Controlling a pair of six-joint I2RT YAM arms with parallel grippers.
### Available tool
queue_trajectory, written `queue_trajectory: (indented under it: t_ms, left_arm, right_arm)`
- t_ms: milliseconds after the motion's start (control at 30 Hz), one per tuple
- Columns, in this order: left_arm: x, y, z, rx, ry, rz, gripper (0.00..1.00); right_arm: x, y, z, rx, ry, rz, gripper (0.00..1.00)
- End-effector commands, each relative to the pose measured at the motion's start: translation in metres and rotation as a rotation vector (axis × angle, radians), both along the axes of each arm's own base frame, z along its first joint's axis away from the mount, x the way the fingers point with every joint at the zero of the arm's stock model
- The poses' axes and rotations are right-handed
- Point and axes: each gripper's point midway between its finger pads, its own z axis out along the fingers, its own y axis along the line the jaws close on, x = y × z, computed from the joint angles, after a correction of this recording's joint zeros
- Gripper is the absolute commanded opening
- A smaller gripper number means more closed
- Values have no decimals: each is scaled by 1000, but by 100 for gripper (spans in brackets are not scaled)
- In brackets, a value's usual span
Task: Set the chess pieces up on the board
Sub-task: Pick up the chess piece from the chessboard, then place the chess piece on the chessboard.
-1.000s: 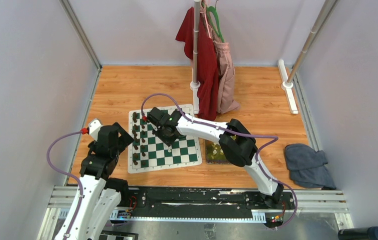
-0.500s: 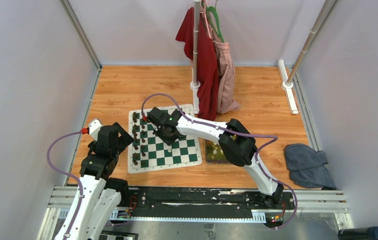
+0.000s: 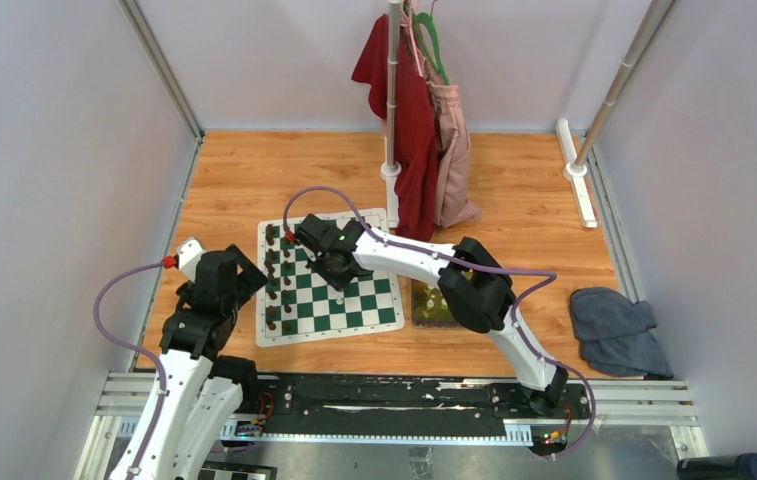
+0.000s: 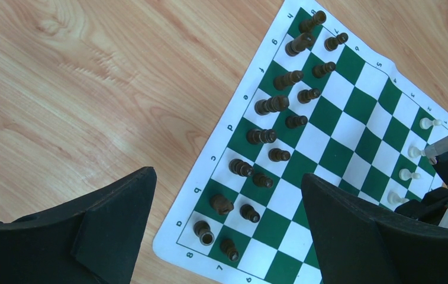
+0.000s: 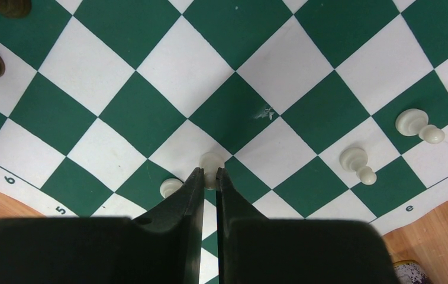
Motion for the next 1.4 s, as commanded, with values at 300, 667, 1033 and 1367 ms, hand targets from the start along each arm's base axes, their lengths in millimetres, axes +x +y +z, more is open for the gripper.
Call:
queue_trajectory:
  t_ms: [300, 667, 1033, 1367]
  left_arm:
    - [2, 2, -1, 9, -5, 5, 100]
    - [1, 2, -2, 10, -1, 7, 100]
    - [1, 3, -2, 14, 1, 11, 100]
    - [1, 4, -3, 17, 8, 11, 100]
  right_arm:
    - [14, -19, 30, 19, -51, -58, 0]
    - [31, -49, 29, 4, -54, -136, 0]
    - [44, -63, 18, -5, -40, -168, 0]
    - [43, -60, 13, -2, -21, -163, 0]
